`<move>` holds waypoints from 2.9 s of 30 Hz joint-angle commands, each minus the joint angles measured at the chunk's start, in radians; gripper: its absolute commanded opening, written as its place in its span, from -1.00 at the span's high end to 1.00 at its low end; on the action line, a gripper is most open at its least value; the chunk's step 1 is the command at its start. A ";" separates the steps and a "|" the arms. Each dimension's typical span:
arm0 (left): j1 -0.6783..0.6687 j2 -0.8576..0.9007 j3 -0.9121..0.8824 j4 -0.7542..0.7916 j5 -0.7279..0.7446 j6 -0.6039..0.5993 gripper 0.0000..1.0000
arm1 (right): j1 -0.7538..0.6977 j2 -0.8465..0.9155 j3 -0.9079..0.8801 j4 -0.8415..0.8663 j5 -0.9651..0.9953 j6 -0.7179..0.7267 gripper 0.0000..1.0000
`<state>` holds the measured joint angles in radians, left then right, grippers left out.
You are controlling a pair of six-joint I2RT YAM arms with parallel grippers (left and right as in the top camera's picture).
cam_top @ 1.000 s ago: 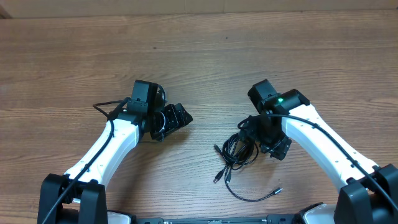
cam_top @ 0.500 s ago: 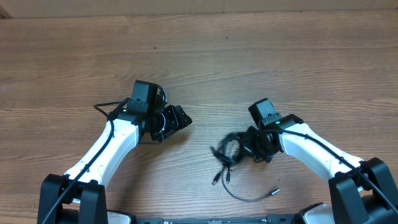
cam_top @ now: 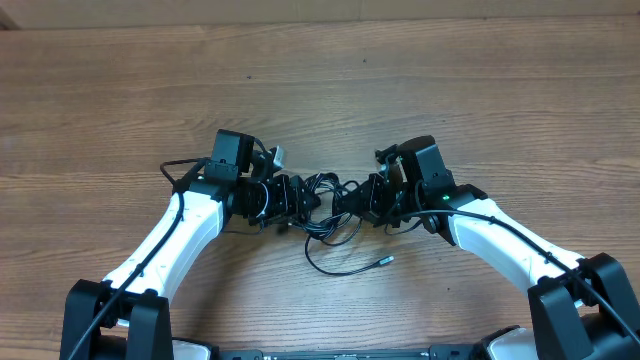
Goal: Untangle cables
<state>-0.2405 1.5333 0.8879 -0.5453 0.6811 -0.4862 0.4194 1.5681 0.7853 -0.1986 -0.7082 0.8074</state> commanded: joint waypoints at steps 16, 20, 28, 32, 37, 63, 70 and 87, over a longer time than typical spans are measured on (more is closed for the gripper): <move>-0.001 -0.023 -0.001 0.002 -0.175 -0.047 0.91 | 0.001 -0.016 0.006 -0.054 -0.155 -0.188 0.92; -0.001 -0.023 -0.001 -0.022 -0.356 -0.143 0.91 | 0.001 -0.016 0.006 -0.085 -0.153 -0.209 0.92; -0.001 -0.023 -0.001 -0.151 -0.713 -0.420 0.91 | -0.001 -0.016 0.006 -0.359 0.219 -0.112 0.92; -0.001 -0.023 -0.001 -0.161 -0.719 -0.437 0.81 | 0.000 -0.016 0.006 -0.411 0.320 -0.071 0.91; -0.001 -0.023 -0.001 -0.173 -0.723 -0.435 0.81 | 0.000 -0.016 0.006 -0.425 0.360 -0.070 0.86; -0.002 -0.023 -0.001 -0.108 -0.387 -0.194 -0.43 | 0.001 -0.016 0.006 -0.238 -0.096 0.057 0.07; -0.002 -0.022 -0.002 -0.146 -0.510 -0.193 -0.40 | 0.001 -0.016 0.006 -0.241 -0.078 0.056 -0.01; -0.036 -0.017 -0.163 0.089 -0.557 -0.060 0.17 | 0.000 -0.016 0.006 -0.241 -0.053 0.057 -0.09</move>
<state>-0.2687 1.5208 0.7563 -0.4706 0.1410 -0.5652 0.4198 1.5677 0.7933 -0.4419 -0.7757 0.8639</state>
